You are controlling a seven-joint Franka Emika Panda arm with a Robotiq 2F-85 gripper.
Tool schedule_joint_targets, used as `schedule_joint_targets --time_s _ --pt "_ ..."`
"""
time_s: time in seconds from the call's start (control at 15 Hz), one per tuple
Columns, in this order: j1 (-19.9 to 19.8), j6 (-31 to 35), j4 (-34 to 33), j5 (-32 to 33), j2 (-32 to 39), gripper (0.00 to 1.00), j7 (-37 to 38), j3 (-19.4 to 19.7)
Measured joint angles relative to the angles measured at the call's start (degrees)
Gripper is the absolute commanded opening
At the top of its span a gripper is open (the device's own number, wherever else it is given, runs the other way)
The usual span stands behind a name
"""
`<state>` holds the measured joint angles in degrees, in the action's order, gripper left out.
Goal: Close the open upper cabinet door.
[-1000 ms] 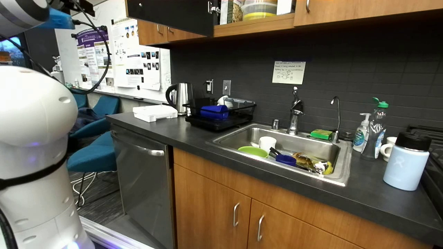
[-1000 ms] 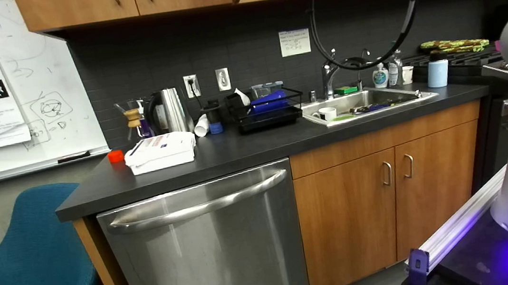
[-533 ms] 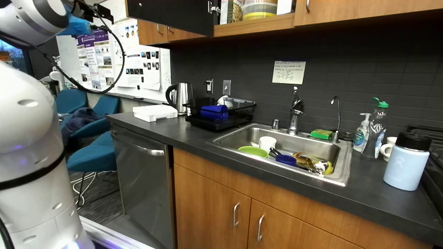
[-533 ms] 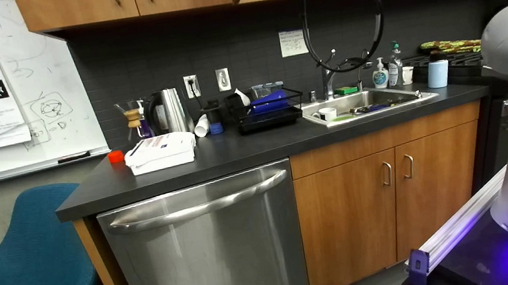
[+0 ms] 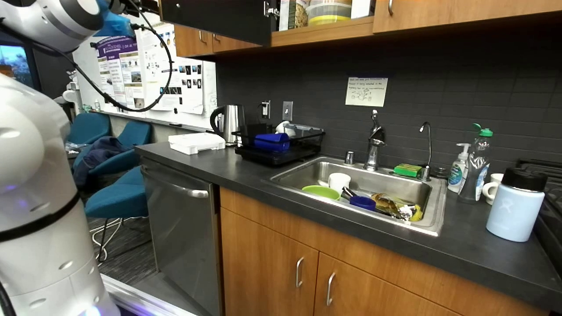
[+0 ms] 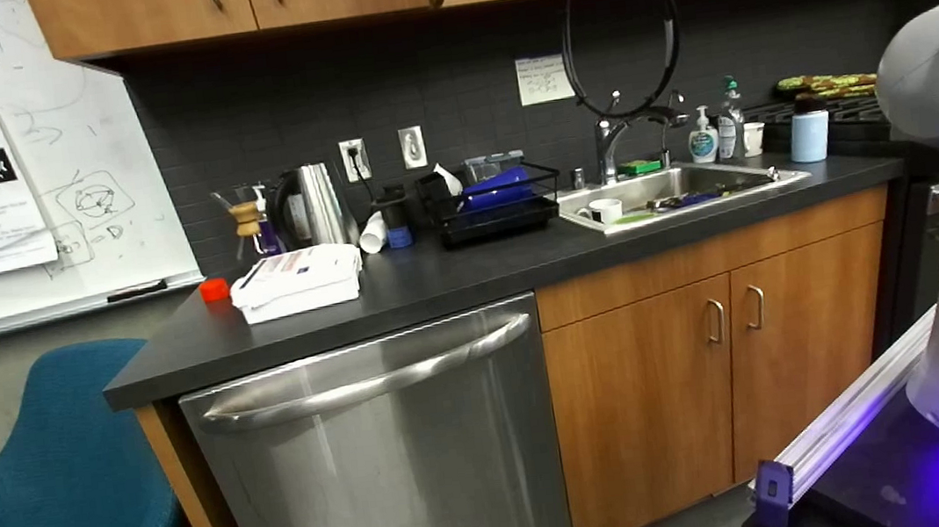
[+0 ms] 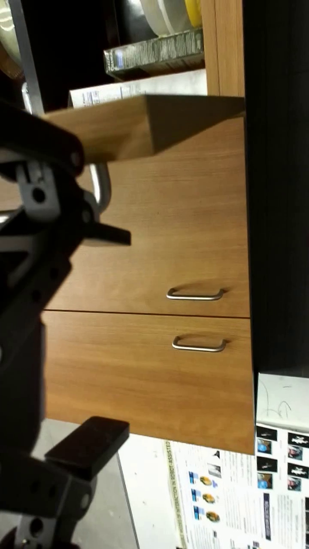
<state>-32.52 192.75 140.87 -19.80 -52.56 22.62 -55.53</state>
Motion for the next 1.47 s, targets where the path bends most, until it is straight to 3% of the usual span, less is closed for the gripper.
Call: schedule_joint_targets --time_s 0.93,1.2,1.47 --pt "-3.5 0.7 3.4 -1.2 -5.7 1.0 1.2 4.9" --pt "-7.8 0.6 5.9 -2.6 -8.7 1.0 1.3 8.5" --pt "-17.1 0.4 5.5 -2.6 -6.4 1.0 1.6 9.2"
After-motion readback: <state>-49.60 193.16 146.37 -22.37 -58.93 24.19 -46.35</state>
